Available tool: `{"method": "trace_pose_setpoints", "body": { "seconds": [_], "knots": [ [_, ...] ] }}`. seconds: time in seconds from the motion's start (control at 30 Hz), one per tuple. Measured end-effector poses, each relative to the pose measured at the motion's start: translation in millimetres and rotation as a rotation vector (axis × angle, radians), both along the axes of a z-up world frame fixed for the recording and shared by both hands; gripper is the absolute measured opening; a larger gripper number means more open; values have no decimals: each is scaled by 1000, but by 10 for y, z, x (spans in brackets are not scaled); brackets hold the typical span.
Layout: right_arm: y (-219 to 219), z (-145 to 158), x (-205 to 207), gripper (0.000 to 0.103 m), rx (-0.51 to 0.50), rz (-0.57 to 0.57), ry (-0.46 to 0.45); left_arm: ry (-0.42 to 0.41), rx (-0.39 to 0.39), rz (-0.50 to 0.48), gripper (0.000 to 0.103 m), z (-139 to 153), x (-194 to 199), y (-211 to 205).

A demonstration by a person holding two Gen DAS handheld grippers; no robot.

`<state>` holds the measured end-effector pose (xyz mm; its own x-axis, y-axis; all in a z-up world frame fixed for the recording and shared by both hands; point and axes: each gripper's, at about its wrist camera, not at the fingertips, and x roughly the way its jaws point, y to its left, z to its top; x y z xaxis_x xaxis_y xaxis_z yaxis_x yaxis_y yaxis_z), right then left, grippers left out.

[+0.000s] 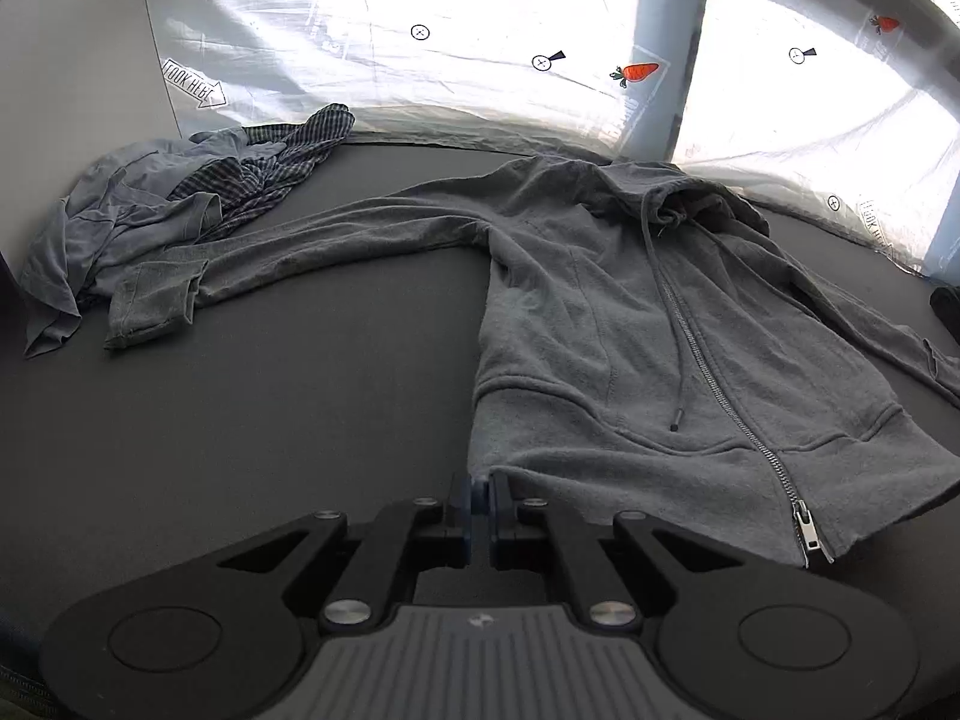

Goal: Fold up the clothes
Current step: 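Pull the hoodie hem straight with the left gripper while the right gripper grasps and releases the hem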

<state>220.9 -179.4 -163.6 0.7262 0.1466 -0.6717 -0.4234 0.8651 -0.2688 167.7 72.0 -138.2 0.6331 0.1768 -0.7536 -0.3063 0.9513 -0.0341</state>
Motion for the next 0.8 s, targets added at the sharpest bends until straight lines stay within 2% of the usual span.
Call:
{"method": "trace_pose_setpoints", "body": {
  "seconds": [0.2, 0.5, 0.63, 0.8],
  "knots": [
    [-22, 12, -233, 1, -11, 10, 41, 30, 0, -5, 6, 20, -144, -24],
    [-184, 94, -608, 1, -5, 47, 158, 147, -26, -28, 6, 33, -479, -121],
    [-235, -59, -657, 1, -24, 62, 227, 203, -61, -15, 6, -113, -559, -130],
    [-186, -226, -534, 1, -42, 59, 271, 260, -79, -24, 6, -322, -458, -143]
  ]
}}
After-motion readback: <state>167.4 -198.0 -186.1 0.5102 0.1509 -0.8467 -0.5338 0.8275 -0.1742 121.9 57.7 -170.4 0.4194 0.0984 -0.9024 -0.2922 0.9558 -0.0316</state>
